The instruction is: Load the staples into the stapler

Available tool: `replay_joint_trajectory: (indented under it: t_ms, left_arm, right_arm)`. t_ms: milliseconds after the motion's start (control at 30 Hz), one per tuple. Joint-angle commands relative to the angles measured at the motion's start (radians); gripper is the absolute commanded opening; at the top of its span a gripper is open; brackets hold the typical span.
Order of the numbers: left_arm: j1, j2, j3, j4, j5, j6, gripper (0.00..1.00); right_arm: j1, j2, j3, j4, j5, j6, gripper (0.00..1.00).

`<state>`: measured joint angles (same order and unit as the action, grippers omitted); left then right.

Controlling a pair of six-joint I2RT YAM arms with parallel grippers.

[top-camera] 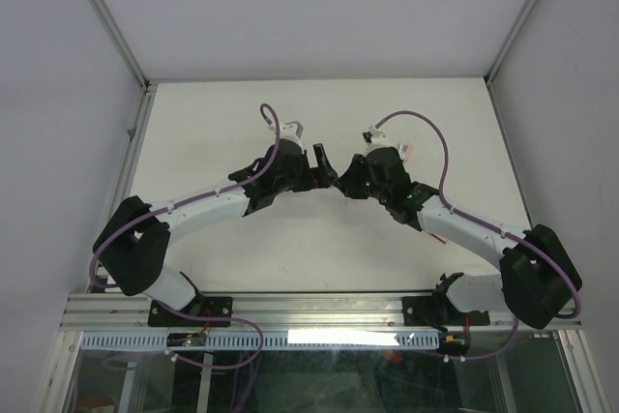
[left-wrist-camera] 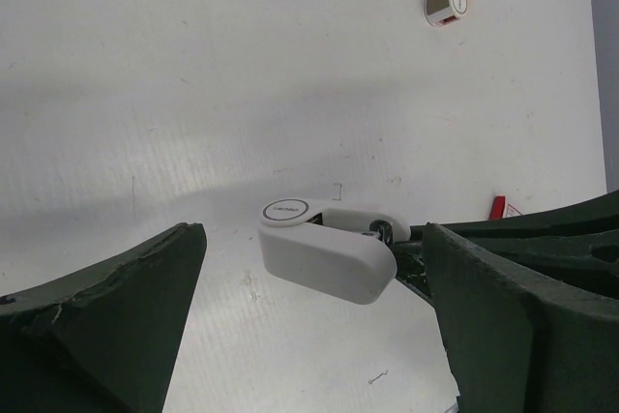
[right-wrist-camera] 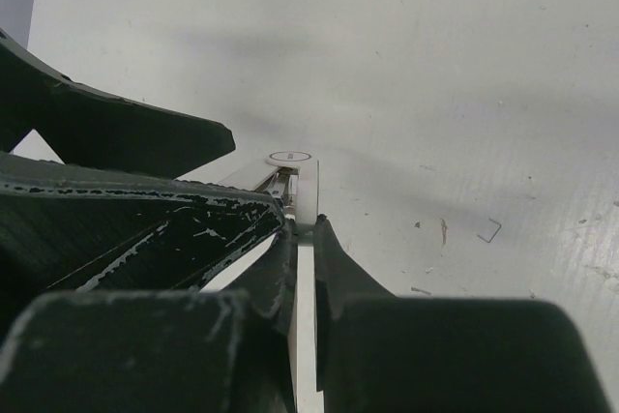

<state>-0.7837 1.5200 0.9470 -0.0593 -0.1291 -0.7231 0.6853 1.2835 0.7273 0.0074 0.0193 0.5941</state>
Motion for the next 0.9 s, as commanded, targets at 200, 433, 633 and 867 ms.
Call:
replay_joint_trajectory:
  t_ms: [200, 433, 633, 867]
  left_arm:
    - [0.002, -0.001, 0.021, 0.011, -0.001, 0.01, 0.99]
    - [0.008, -0.027, -0.008, 0.002, -0.015, 0.011, 0.99]
    - [0.015, -0.037, -0.02, -0.008, -0.02, 0.011, 0.99]
    - [0.024, -0.053, -0.027, -0.015, -0.03, 0.014, 0.97]
  right_arm:
    - [0.004, -0.01, 0.046, 0.065, 0.038, -0.004, 0.0]
    - [0.003, -0.012, 0.047, 0.054, 0.047, 0.0, 0.0]
    - [0.003, -0.013, 0.047, 0.054, 0.05, 0.001, 0.0]
    - [0.004, -0.016, 0.046, 0.05, 0.055, 0.003, 0.0]
